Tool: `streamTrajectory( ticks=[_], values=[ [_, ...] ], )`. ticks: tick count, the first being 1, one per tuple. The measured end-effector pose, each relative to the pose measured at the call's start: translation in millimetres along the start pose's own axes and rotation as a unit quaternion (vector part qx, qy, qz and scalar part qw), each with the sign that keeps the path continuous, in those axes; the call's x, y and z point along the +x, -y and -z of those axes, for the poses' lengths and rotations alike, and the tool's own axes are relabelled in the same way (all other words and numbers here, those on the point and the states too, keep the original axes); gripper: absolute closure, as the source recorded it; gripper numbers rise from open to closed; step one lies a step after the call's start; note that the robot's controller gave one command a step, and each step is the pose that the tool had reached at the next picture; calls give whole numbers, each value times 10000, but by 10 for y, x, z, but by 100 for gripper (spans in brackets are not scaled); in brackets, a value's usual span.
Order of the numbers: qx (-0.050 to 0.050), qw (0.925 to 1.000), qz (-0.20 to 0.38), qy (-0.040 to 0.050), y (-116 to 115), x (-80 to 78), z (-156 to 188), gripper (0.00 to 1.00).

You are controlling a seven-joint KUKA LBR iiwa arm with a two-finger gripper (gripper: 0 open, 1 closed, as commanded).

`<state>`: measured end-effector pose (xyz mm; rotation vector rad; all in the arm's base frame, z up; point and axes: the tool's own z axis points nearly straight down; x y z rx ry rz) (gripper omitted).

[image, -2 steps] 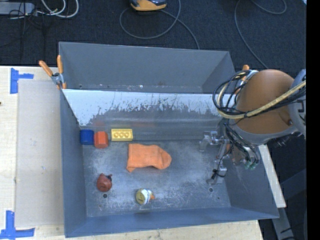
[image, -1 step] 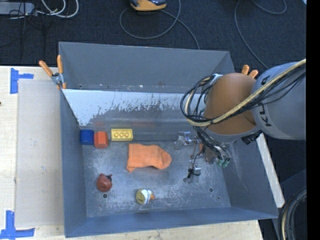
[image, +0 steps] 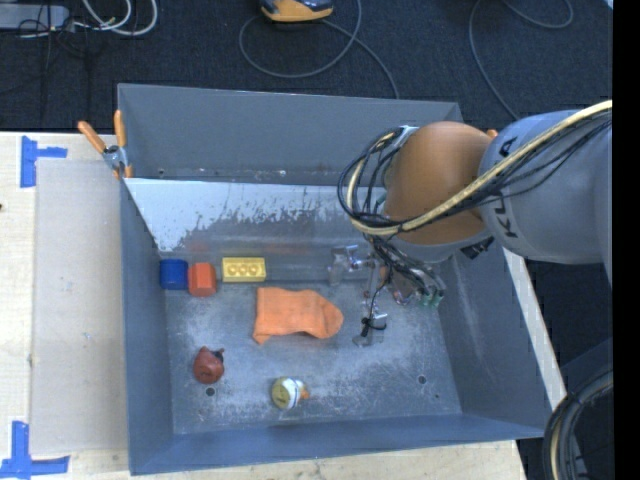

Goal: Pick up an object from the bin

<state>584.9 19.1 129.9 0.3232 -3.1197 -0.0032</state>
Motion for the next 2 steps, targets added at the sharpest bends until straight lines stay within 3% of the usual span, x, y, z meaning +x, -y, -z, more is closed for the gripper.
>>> streamTrajectory(
  ticks=[1, 2],
  values=[
    [7, 9990, -439, 12, -424, -5, -68, 0],
    [0, 10000, -10, 12, -548, -137, -543, 0]
  ],
)
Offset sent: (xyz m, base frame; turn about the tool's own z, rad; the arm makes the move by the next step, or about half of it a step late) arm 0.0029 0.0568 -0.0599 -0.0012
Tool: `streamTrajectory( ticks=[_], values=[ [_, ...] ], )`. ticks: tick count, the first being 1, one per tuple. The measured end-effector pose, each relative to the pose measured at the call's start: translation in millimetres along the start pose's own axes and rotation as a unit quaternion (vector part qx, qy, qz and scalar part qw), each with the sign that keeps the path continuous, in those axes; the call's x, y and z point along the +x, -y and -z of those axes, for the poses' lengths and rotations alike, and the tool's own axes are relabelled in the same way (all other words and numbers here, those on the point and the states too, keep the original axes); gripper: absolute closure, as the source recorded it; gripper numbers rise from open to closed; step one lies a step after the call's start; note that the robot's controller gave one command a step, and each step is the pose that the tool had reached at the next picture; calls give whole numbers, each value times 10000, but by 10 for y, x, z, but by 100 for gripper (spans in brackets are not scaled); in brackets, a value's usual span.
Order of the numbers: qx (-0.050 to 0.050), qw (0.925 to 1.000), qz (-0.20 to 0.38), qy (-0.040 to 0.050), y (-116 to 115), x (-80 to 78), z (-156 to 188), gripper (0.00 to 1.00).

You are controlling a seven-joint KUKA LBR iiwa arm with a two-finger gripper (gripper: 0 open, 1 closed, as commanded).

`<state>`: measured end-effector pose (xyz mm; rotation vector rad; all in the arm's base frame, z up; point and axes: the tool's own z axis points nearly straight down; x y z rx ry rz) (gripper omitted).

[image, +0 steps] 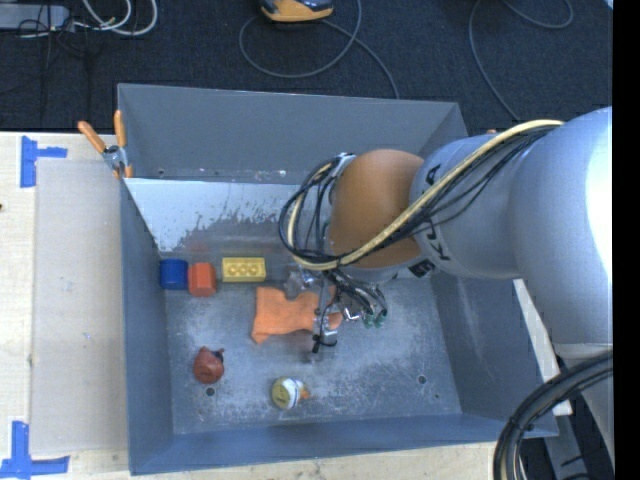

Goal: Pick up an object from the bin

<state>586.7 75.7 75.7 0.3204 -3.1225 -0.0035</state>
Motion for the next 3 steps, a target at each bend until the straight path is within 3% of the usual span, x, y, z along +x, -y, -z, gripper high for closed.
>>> streamTrajectory(
  ticks=[1, 3],
  values=[
    [4, 9998, -216, 11, -10, -1, -183, 100],
    [4, 9997, -261, 11, -13, 16, -124, 100]
  ],
)
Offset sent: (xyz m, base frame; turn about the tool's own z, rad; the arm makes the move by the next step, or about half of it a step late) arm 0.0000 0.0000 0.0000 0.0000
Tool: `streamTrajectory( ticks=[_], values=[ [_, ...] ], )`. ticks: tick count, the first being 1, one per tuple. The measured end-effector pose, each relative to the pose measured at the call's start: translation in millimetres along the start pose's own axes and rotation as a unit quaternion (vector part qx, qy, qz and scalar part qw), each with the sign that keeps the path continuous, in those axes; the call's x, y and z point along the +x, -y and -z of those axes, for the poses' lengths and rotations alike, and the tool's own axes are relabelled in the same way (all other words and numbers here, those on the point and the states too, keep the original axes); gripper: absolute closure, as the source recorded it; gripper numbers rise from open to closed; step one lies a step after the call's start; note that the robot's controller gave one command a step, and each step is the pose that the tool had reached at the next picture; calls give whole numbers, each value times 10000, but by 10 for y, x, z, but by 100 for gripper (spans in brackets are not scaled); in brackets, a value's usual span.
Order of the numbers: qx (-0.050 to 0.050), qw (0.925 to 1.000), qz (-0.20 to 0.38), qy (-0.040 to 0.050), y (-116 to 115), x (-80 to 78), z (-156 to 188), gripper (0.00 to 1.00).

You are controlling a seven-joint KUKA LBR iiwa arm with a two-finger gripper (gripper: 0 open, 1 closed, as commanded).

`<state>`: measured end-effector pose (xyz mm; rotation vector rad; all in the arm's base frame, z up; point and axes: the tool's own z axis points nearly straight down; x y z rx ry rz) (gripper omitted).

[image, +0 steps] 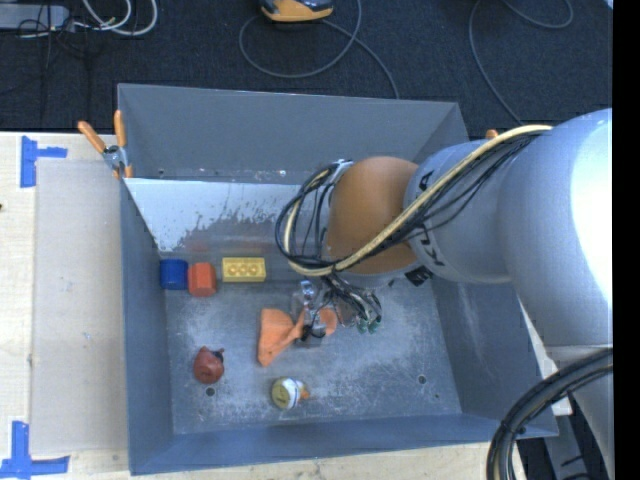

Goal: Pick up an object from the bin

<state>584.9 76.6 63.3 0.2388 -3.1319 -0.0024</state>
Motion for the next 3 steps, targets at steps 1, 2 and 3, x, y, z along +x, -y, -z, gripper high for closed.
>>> streamTrajectory(
  ticks=[1, 2, 3],
  values=[
    [-1, 10000, 5, -15, -3, 11, 151, 100],
    [0, 10000, 7, 1, -4, 2, 260, 100],
    [-1, 10000, 9, 3, -5, 0, 342, 100]
  ],
)
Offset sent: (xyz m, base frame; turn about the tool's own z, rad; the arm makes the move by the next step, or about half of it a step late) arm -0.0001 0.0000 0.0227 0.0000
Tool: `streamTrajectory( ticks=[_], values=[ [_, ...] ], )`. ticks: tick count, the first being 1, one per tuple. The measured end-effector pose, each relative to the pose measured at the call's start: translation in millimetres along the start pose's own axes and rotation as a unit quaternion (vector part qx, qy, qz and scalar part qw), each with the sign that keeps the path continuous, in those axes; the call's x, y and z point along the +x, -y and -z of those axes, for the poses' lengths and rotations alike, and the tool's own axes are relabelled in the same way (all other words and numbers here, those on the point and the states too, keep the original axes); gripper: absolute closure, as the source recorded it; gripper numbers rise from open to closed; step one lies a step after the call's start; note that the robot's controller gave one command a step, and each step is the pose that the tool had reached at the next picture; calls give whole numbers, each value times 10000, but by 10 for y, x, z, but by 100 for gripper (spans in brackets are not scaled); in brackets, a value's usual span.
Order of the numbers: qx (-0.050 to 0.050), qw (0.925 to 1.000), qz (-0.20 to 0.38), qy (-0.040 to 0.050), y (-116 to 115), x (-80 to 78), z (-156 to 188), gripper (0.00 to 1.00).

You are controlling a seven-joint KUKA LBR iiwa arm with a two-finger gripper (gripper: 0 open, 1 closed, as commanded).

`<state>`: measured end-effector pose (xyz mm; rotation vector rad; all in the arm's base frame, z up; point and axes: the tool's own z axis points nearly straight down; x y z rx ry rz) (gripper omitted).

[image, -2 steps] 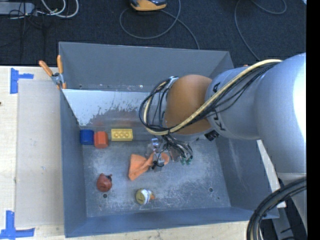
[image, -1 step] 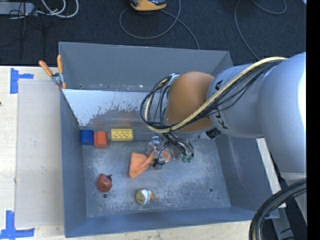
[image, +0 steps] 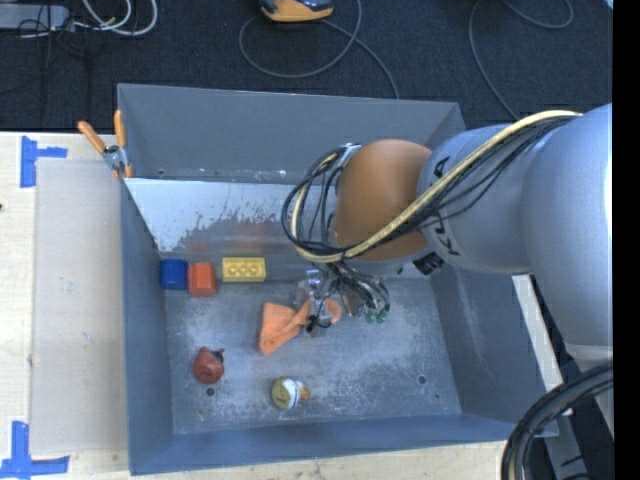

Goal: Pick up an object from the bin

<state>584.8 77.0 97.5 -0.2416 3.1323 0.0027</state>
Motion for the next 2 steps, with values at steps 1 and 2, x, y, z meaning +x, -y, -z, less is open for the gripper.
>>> streamTrajectory(
  ticks=[1, 2],
  values=[
    [-1, 10000, 1, -35, -1, 18, 76, 100],
    [-1, 10000, 2, -29, -2, 17, 251, 100]
  ],
)
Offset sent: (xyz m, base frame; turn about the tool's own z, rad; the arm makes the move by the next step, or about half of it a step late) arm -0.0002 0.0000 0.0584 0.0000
